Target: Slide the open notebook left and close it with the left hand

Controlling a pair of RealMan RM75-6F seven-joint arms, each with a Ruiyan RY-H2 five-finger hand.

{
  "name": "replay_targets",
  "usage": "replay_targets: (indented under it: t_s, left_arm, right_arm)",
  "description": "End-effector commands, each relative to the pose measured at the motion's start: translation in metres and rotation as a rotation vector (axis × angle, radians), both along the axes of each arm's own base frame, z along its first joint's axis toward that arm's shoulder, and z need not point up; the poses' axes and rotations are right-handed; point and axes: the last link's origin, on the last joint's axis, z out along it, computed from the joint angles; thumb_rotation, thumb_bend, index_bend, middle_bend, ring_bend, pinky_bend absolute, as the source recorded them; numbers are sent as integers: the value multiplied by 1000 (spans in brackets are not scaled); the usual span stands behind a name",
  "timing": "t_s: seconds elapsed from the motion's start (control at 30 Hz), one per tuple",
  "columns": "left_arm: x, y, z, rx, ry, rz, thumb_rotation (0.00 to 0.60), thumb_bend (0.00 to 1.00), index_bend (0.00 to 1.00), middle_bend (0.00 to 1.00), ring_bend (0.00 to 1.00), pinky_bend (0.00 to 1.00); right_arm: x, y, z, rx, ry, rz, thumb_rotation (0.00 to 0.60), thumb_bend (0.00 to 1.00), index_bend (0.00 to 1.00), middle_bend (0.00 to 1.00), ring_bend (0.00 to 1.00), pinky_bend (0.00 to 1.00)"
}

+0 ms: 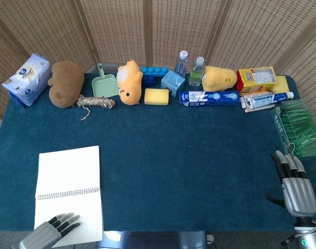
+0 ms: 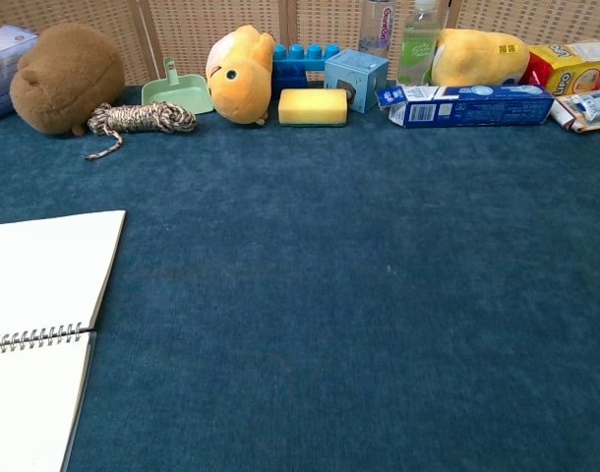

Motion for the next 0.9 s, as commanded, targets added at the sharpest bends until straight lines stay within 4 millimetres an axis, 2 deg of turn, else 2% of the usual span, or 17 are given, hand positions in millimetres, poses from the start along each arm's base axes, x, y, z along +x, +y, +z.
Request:
replay_targets:
  t_s: [0.03,0.33,0.53,0.77,0.9]
  left_arm:
    - [0,-4,1,-11,0,-2,387,0,0,0,0,169]
    - [6,-10,5,-6,-26,-32,387,0,0,0,0,163]
    - [6,-9,12,56,-70,-156,415,0,0,0,0,130]
    - [-15,-1,18,114,-44,-313,426,0,0,0,0,104]
    - [-25,8,22,101,-130,-367,424,0,0,0,0,107]
  right_arm:
    - [0,0,0,0,2,-1,600,0,0,0,0,0]
    - [0,0,0,0,1,-1,600,0,0,0,0,0]
    - [0,1,-1,2,3,1,600,0,0,0,0,0]
    - [1,1,-2,6,4,3,600,0,0,0,0,0]
    - [1,1,-3,8,7,2,600,0,0,0,0,0]
